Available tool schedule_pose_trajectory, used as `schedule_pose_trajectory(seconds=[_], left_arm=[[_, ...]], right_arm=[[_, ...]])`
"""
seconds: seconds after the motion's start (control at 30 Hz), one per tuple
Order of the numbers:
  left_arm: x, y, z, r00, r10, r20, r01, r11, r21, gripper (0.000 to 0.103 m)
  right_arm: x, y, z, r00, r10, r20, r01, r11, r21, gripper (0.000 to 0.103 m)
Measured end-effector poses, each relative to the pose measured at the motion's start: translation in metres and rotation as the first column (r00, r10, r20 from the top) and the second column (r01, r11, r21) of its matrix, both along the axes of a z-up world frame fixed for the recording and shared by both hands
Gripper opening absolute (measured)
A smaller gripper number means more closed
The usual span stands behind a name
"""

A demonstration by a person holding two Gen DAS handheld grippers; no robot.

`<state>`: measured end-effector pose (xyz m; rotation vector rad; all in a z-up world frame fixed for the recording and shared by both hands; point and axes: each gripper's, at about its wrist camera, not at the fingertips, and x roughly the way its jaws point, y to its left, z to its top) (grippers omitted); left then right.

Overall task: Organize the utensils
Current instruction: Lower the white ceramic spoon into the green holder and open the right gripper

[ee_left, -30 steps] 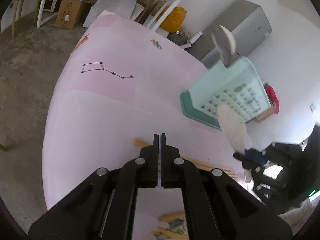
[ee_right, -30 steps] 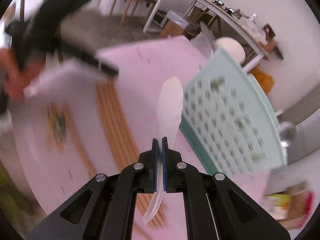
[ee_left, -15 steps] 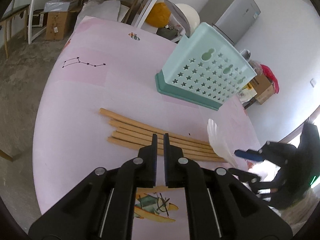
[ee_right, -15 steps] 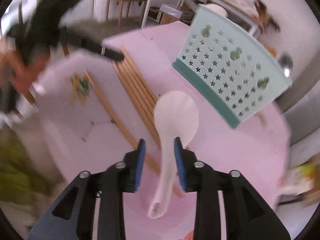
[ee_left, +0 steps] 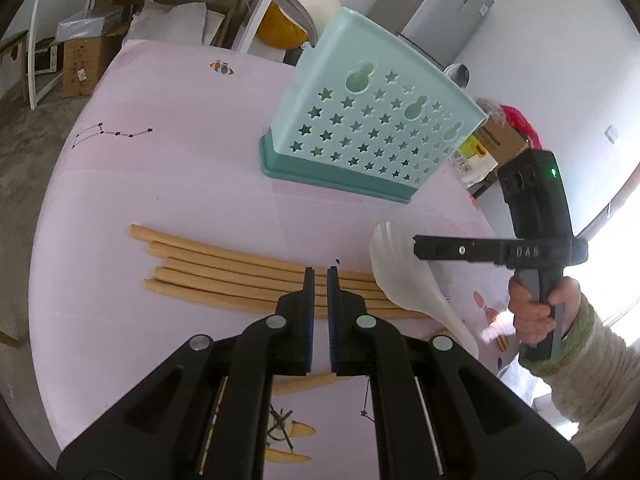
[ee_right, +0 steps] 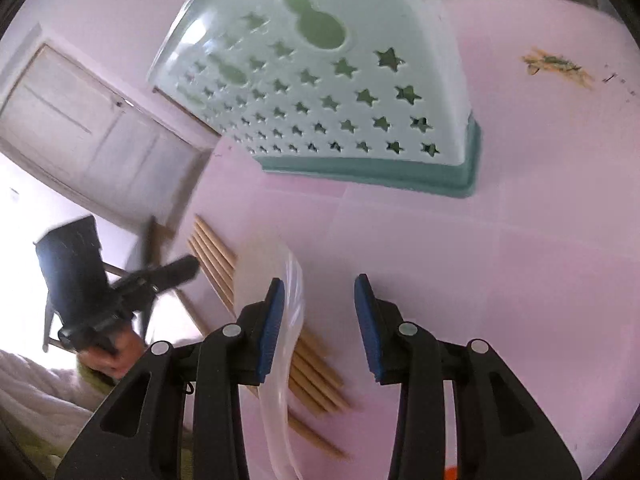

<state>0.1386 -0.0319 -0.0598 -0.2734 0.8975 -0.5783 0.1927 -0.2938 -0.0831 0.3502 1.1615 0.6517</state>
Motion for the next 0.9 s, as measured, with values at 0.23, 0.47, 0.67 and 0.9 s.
schedule_pose_trajectory(seconds=[0.23,0.47,0.67,0.9], left_arm=[[0.0,-0.005,0.0,1.0,-0.004,0.007,0.004,0.999,0.032,0.005],[0.0,-0.006,-0.004,1.0,0.021,0.001,-0.021,0.999,0.049,0.005],[-0.002,0.0,-0.004,0.999,0.044,-0.001,-0.044,0.998,0.044,0.005],[-0.002,0.007,0.0,0.998,0.069,0.007,-0.069,0.997,0.035,0.004]], right_arm=[[0.002,0.022,0.0,0.993,0.122,-0.002,-0.122,0.992,-0.006,0.024],[-0.006,0.033,0.011,0.987,0.153,0.052,-0.152,0.988,-0.027,0.004],[-0.022,0.024,0.066,0.972,0.094,0.213,-0.087,0.995,-0.045,0.003],[-0.038,0.01,0.179,0.804,-0.072,0.59,0.121,0.992,-0.044,0.003]])
